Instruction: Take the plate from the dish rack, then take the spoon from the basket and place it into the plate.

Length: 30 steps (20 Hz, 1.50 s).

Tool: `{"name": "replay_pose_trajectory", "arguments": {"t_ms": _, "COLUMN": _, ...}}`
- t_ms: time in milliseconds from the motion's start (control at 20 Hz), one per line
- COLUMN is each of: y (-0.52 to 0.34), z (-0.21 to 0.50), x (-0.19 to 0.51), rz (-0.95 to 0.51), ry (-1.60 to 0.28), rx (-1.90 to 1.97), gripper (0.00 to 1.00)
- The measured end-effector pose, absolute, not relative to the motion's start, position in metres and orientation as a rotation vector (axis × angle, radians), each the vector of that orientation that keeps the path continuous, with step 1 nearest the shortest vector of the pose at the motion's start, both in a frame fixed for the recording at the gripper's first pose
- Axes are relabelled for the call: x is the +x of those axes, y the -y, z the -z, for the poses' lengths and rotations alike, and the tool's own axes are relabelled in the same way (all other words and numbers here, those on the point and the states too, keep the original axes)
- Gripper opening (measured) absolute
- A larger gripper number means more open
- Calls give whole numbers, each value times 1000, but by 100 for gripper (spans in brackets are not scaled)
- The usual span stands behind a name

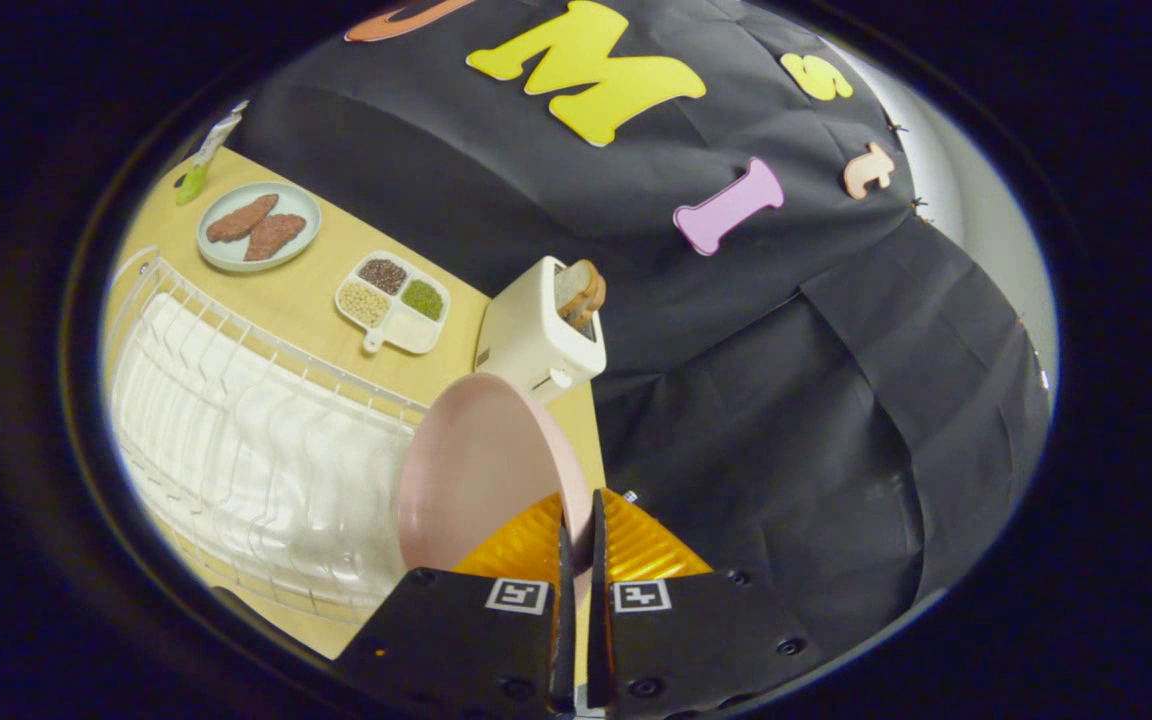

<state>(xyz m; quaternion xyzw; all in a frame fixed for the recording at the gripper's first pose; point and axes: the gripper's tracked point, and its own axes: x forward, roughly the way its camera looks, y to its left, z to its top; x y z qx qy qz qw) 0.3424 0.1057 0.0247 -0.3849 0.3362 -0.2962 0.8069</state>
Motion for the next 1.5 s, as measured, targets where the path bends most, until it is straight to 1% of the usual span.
{"name": "replay_pose_trajectory", "arguments": {"t_ms": 200, "y": -122, "z": -47, "x": 329, "rz": 620, "ry": -632, "rx": -856, "gripper": 10}}
{"name": "replay_pose_trajectory", "arguments": {"t_ms": 300, "y": -136, "z": -45, "x": 316, "rz": 537, "ry": -600, "rx": -799, "gripper": 10}}
{"name": "replay_pose_trajectory", "arguments": {"t_ms": 600, "y": -149, "z": -8, "x": 244, "rz": 239, "ry": -607, "rx": -560, "gripper": 10}}
{"name": "replay_pose_trajectory", "arguments": {"t_ms": 750, "y": -146, "z": 18, "x": 201, "rz": 140, "ry": -587, "rx": -442, "gripper": 10}}
{"name": "replay_pose_trajectory", "arguments": {"t_ms": 1000, "y": -137, "z": 70, "x": 143, "rz": 9, "ry": -613, "rx": -215, "gripper": 10}}
{"name": "replay_pose_trajectory", "arguments": {"t_ms": 1300, "y": -136, "z": 127, "x": 101, "rz": -87, "ry": -677, "rx": -7, "gripper": 10}}
{"name": "replay_pose_trajectory", "arguments": {"t_ms": 1500, "y": -125, "z": 176, "x": 96, "rz": -69, "ry": -748, "rx": 22, "gripper": 10}}
